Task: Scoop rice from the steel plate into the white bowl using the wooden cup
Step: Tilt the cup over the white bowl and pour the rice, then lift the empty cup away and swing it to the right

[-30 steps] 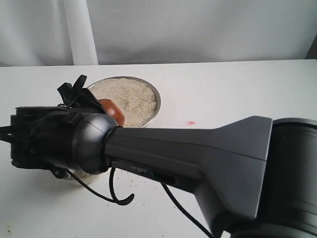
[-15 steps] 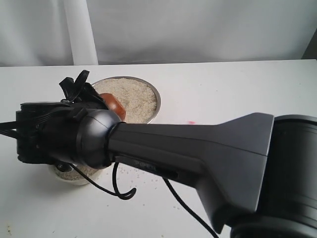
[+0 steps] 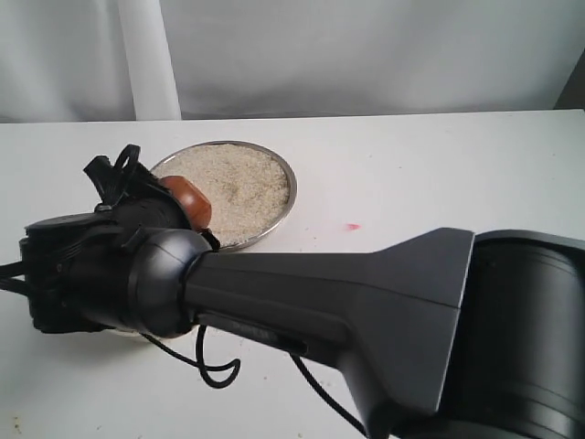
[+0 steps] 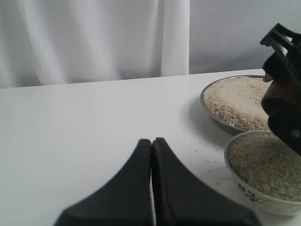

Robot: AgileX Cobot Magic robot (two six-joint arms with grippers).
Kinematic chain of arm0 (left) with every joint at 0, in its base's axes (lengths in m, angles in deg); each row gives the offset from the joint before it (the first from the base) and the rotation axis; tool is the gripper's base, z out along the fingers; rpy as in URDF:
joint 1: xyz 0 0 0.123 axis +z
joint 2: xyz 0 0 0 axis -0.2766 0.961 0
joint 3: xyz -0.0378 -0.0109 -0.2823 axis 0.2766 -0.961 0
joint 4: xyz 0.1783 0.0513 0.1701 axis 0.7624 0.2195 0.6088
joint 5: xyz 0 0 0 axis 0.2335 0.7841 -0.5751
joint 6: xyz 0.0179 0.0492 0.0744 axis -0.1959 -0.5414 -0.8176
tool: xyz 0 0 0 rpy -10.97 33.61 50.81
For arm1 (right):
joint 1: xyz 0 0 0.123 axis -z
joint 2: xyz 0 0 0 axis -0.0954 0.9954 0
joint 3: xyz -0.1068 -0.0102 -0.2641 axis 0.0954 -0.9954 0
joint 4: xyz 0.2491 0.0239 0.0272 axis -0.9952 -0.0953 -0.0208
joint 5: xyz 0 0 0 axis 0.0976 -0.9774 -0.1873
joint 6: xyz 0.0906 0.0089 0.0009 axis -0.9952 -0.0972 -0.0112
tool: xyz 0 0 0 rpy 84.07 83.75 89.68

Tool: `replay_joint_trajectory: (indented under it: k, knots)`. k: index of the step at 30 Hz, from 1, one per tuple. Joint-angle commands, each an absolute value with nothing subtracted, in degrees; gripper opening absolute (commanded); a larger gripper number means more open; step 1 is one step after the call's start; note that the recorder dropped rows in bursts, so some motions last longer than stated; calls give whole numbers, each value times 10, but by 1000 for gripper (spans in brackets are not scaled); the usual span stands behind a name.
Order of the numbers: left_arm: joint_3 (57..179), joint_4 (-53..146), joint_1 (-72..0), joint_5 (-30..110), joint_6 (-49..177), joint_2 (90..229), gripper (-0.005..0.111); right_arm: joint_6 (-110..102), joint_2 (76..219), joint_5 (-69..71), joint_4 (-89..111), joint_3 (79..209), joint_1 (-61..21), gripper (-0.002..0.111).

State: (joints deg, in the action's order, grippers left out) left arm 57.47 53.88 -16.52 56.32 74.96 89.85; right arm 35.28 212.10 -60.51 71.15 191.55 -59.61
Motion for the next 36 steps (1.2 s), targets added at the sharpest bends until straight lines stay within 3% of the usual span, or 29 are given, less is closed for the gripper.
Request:
replay_joint_trajectory:
  k: [1, 20, 36]
  knots:
    - [574, 534, -167, 557, 753, 899, 0, 356, 2109, -594, 746, 1913, -605, 0]
    - [574, 534, -167, 557, 753, 899, 0, 364, 2099, -602, 707, 1913, -665, 0]
    - [574, 534, -167, 557, 753, 899, 0, 342, 2080, -596, 690, 1913, -663, 0]
